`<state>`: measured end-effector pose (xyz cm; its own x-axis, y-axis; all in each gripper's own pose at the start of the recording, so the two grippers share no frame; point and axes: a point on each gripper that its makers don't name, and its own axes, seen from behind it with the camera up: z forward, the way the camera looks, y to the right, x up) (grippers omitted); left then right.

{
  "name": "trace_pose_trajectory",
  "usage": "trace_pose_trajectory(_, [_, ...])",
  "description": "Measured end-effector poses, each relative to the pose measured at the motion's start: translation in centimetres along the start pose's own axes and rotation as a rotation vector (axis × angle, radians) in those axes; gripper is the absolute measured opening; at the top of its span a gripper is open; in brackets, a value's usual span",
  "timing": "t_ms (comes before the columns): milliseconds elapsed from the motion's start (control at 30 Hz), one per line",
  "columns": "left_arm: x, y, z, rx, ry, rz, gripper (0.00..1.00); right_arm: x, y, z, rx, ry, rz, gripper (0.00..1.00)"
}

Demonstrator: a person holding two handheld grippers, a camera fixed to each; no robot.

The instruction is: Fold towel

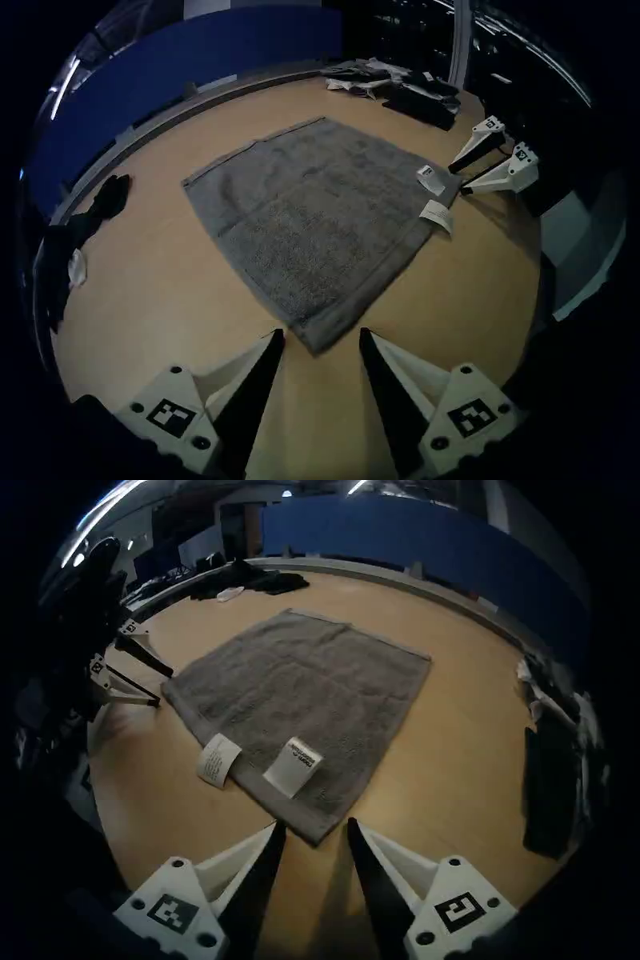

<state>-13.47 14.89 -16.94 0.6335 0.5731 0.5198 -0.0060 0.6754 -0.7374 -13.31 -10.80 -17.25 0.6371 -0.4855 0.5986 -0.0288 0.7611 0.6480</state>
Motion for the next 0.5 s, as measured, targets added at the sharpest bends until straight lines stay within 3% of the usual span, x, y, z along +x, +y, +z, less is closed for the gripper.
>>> trace_pose_trajectory(133, [-0.05,0.11,0.09,0.0,-0.001,0.005,0.6,0.05,0.07,-0.03,0.0,0.0,0.004,0.46])
trace_pose_trajectory(300, [-0.09,0.39,0.14,-0.001,-0.002,0.016,0.52,0.01,0.02,-0.01,0.0,-0.001,0.004,0.44])
trace_pose_trajectory(400, [-0.06,0.52,0.1,0.001,-0.002,0.018,0.48,0.0,0.04,-0.04,0.001,-0.002,0.004,0.33])
trace_pose_trajectory(500, [-0.07,0.68,0.12,0.002,-0.004,0.018,0.44,-0.05,0.11,-0.07,-0.002,-0.002,0.003,0.3])
